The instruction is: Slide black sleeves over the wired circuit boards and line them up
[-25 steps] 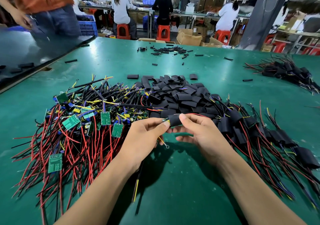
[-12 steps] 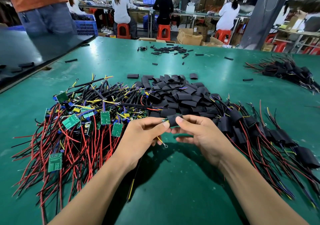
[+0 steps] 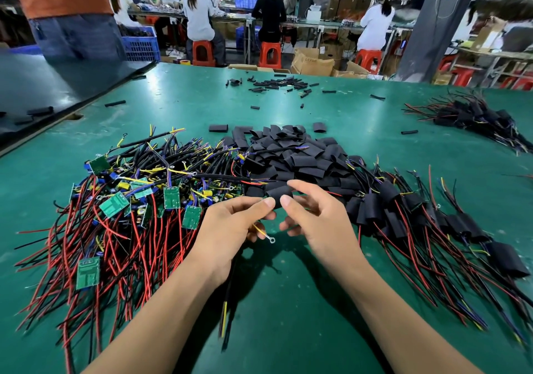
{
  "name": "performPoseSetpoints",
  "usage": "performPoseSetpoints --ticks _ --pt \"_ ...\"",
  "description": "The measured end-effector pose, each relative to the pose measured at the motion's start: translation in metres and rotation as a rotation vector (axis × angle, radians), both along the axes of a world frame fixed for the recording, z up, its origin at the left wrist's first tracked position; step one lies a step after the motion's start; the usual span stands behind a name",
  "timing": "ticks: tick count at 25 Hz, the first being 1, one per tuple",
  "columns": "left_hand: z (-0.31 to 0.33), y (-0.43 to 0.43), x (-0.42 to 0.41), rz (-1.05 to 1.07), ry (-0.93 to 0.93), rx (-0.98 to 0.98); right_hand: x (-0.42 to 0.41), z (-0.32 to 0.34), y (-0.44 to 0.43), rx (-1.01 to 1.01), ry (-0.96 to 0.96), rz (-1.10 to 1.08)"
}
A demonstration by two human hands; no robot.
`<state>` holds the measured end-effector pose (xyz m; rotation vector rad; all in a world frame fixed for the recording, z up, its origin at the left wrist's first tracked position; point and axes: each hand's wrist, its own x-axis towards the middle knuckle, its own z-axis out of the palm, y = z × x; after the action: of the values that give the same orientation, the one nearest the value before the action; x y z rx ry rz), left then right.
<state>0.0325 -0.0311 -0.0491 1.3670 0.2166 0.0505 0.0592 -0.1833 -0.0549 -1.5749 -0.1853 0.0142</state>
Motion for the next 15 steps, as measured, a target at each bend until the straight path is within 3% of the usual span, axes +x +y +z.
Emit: performPoseSetpoints --ticks 15 --pt "-0.0011 -0.0039 -0.0025 0.012 -0.082 0.090 -0.0010 -0.0012 0.0061 0.066 0.026 0.074"
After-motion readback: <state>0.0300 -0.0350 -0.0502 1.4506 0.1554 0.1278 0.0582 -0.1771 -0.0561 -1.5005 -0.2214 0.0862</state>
